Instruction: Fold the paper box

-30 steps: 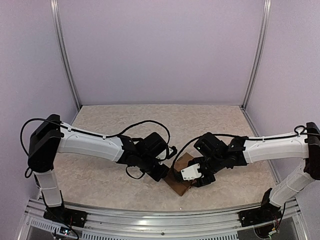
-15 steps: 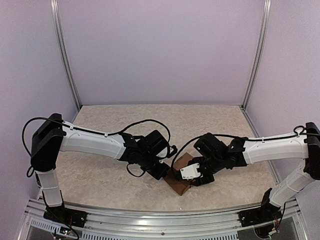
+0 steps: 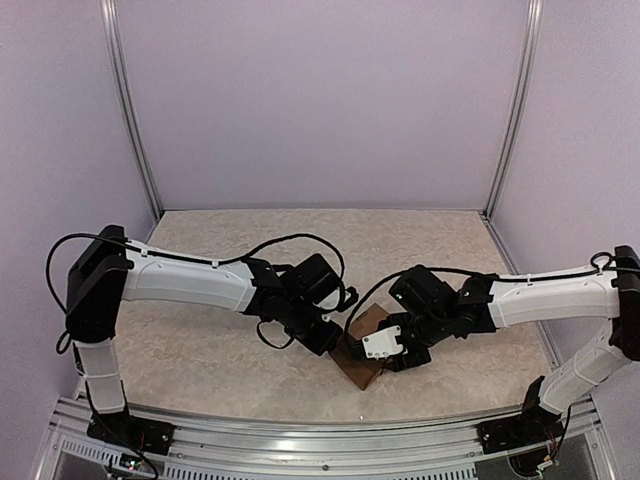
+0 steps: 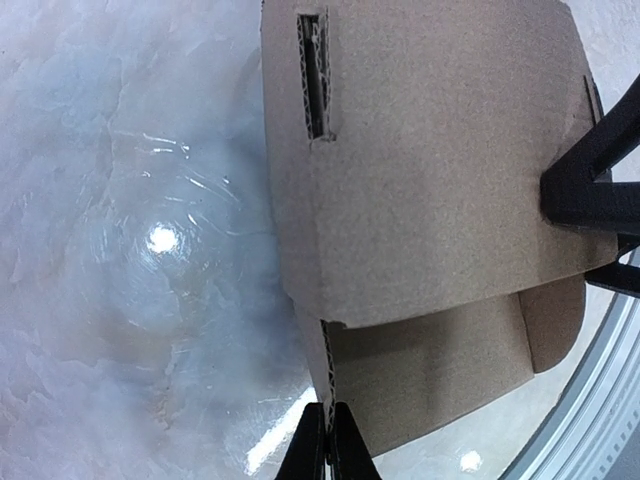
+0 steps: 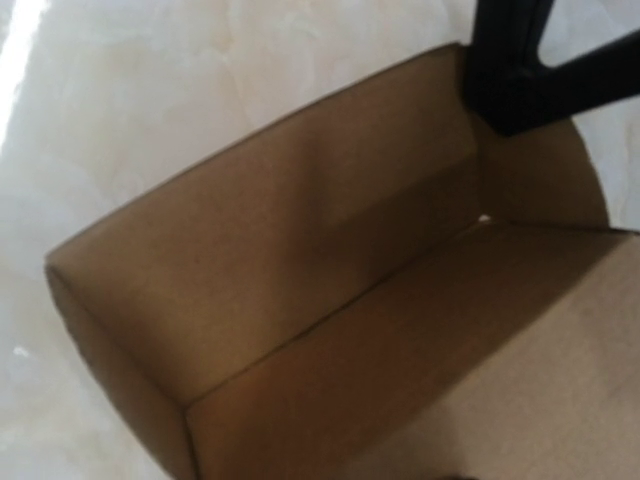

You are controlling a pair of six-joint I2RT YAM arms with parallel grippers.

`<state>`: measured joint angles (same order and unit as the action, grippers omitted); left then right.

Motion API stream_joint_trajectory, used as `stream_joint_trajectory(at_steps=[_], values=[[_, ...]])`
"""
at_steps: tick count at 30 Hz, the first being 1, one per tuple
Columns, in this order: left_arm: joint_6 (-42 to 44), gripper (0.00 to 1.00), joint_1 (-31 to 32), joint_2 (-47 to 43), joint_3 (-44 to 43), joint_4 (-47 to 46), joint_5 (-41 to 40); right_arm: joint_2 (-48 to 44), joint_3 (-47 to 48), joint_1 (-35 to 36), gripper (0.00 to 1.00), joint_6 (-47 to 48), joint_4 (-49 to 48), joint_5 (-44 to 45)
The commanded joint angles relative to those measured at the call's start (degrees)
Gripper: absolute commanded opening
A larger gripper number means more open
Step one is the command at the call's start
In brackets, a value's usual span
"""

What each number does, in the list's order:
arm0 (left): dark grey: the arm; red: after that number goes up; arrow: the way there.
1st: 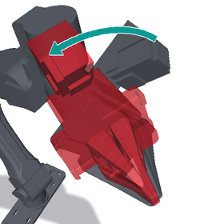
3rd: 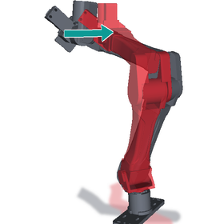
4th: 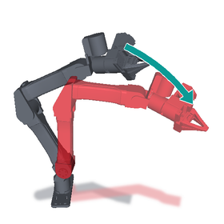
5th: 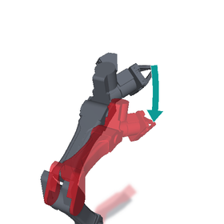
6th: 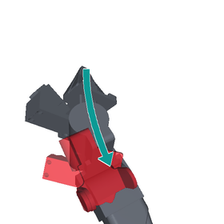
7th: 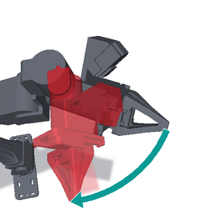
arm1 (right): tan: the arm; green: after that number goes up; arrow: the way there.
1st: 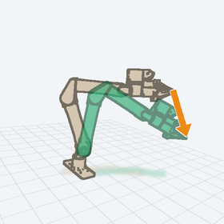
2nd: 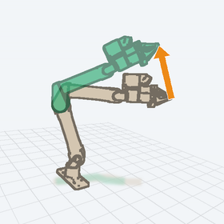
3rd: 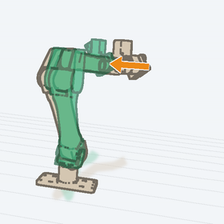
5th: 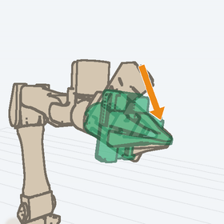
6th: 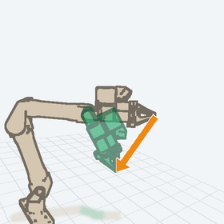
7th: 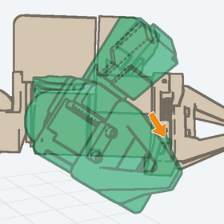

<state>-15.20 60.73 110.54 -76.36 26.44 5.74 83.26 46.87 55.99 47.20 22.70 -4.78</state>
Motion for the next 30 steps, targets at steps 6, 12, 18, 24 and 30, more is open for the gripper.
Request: stream_joint_trajectory(at_steps=[6, 12, 18, 24, 30], values=[[0.02, 0.02, -0.77, 2.78, -8.89, -0.96, 8.59, 2.81, -2.12, 0.64, 0.56, 1.11, 6.12, -1.18], [-0.39, 0.03, -2.0, 4.48, -9.62, -0.33, 10.08, 3.13, -2.54, 0.7, 0.55, -0.22, 3.94, 0.11], [-0.78, 0.04, -2.54, 5.09, -9.11, -1.45, 10.95, 2.49, -3.84, 0.69, 0.54, -0.05, 2.92, 1.33], [-1.23, 0.04, -3.42, 6.28, -11.63, 0.47, 11.71, 2.4, -3.62, 0.75, 0.54, -0.41, 2.93, 0.43], [-0.12, 0.05, -3.51, 8.27, -15.43, 2.92, 10.52, 2.76, -3.48, 0.74, 0.54, -0.44, 3.17, 0.61]])
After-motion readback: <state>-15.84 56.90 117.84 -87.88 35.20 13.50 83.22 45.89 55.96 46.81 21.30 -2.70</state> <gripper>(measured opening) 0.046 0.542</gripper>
